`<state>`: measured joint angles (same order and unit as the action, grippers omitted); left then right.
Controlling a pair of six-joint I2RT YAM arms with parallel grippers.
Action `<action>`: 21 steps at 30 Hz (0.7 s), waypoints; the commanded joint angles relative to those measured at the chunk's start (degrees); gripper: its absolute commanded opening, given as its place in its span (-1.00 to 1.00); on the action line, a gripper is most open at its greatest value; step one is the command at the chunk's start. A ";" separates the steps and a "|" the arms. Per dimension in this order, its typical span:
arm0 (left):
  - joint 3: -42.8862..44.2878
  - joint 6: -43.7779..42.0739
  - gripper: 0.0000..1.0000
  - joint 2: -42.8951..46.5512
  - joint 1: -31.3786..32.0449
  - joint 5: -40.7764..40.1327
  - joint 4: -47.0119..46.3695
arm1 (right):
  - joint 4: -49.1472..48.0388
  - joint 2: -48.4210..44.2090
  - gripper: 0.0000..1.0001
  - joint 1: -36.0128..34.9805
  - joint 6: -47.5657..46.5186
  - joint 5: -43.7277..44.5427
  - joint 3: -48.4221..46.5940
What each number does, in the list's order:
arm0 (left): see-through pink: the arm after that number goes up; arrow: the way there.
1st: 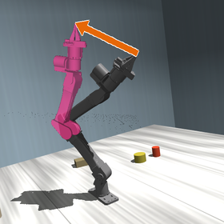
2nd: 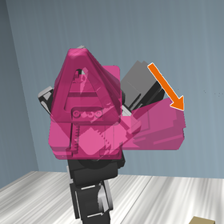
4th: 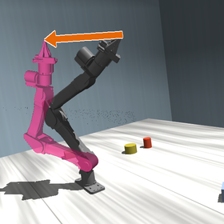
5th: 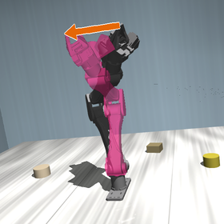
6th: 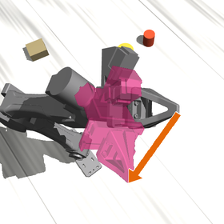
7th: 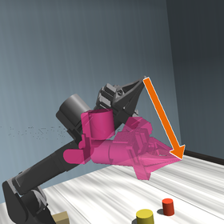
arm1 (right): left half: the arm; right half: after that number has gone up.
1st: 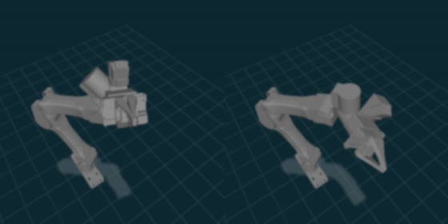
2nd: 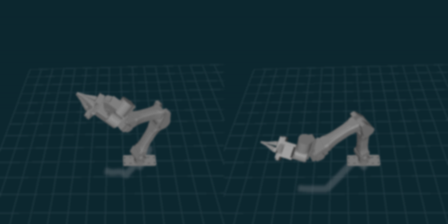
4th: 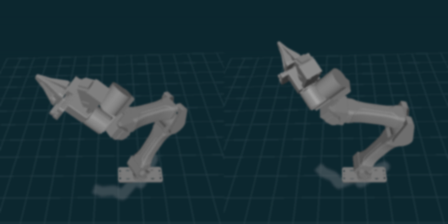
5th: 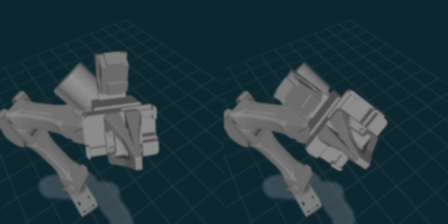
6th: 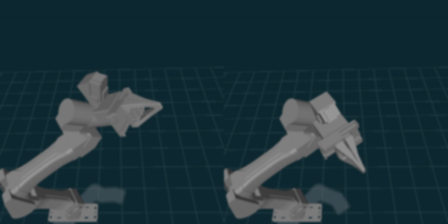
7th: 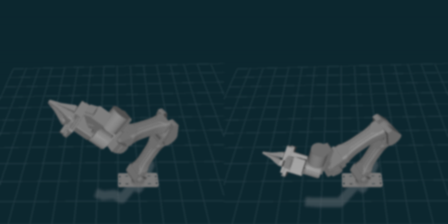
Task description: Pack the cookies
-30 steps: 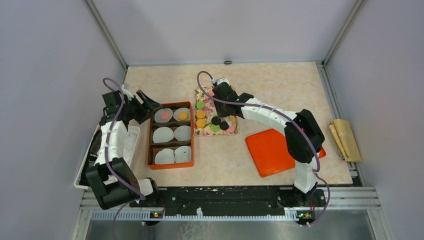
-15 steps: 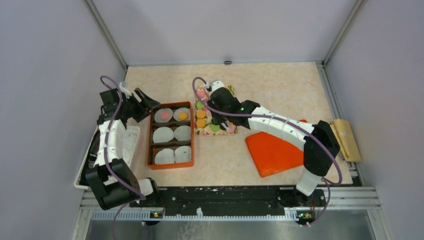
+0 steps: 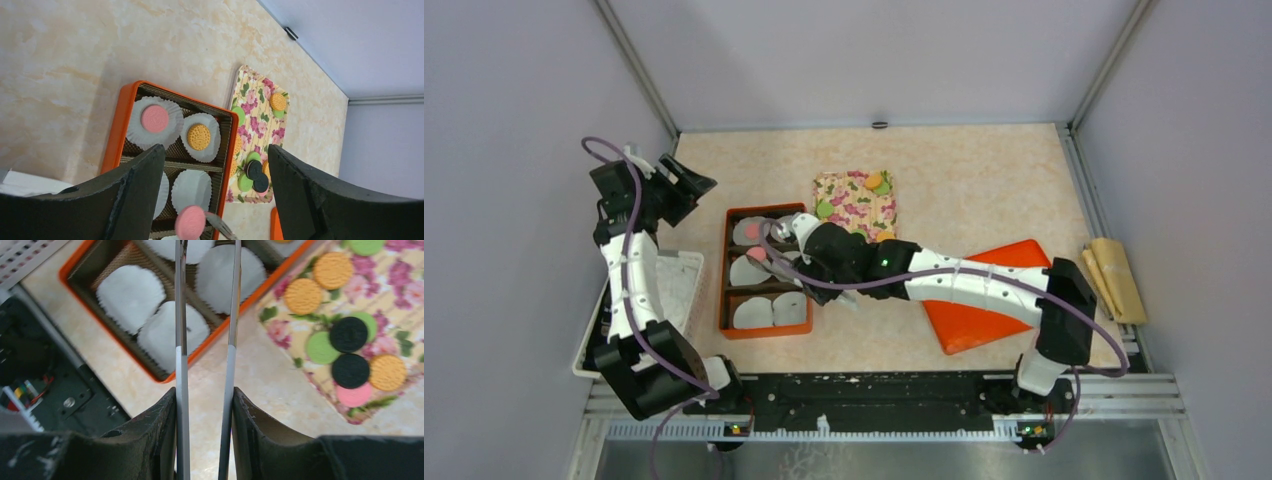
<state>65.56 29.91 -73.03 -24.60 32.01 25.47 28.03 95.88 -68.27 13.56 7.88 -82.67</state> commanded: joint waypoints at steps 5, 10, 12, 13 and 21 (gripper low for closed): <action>-1.00 1.91 0.62 0.41 -1.64 0.78 -2.36 | -4.11 7.13 -0.81 -1.17 -0.78 -3.00 -7.45; -2.26 1.73 0.62 0.37 -2.26 1.33 -3.16 | -3.09 11.81 -0.80 -1.21 -2.37 -1.95 -12.22; -2.44 1.69 0.62 0.03 -2.50 1.73 -3.40 | -2.73 12.68 -0.78 -1.16 -2.35 -1.95 -13.34; -2.45 1.65 0.62 -0.09 -2.62 1.86 -3.52 | -2.76 12.70 -0.76 -1.16 -2.27 -1.90 -13.60; -3.43 1.73 0.61 -0.78 -3.13 2.98 -4.57 | -1.45 12.76 -0.14 -1.16 -2.70 0.55 -14.44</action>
<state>62.94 31.40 -73.03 -27.20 33.19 23.73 28.03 109.45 -68.97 11.66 6.74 -93.56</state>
